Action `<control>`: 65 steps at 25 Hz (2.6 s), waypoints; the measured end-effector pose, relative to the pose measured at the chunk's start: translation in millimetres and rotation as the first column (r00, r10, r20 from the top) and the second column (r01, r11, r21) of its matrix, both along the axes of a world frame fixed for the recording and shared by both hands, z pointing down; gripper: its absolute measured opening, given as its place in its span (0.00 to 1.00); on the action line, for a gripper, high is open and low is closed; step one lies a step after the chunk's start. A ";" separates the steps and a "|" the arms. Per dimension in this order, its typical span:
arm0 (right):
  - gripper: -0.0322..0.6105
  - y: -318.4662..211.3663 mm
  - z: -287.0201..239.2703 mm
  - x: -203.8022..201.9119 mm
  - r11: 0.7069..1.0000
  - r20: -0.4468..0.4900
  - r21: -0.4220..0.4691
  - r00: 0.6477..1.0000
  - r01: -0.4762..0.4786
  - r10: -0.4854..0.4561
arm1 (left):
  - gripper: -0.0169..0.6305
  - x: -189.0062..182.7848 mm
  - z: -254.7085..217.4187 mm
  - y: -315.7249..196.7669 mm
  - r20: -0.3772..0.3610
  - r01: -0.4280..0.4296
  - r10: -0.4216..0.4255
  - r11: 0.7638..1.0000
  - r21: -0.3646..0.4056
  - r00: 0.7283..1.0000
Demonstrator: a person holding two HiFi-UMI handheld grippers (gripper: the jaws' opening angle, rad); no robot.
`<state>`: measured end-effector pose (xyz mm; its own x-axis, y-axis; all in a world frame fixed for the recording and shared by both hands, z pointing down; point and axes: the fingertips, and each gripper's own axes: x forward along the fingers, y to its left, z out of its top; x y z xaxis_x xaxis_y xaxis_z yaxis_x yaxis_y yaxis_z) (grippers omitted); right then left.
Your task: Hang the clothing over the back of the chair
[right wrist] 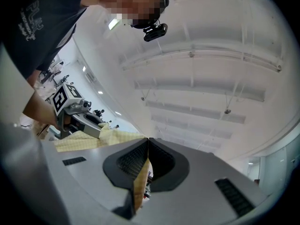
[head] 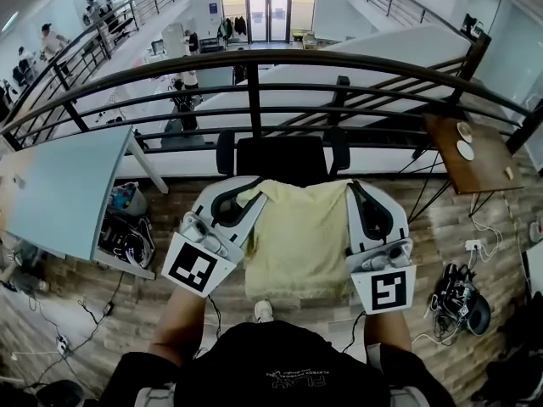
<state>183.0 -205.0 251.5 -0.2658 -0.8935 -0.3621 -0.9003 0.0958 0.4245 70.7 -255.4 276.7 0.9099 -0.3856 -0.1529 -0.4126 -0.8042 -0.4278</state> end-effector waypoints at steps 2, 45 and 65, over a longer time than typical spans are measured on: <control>0.09 -4.7 1.5 0.7 1.000 -0.015 -0.004 1.000 -0.022 0.022 | 0.10 0.3 3.5 -5.0 0.019 -0.019 0.019 1.000 0.006 1.000; 0.08 -118.6 45.8 16.2 0.949 -0.326 -0.301 0.925 0.094 -0.195 | 0.11 34.7 47.9 -114.4 0.102 -0.039 0.057 0.984 -0.172 0.993; 0.08 -152.2 72.4 31.9 0.903 -0.369 -0.408 0.880 0.135 -0.299 | 0.13 50.6 75.0 -145.6 0.233 0.017 0.033 0.977 -0.211 0.972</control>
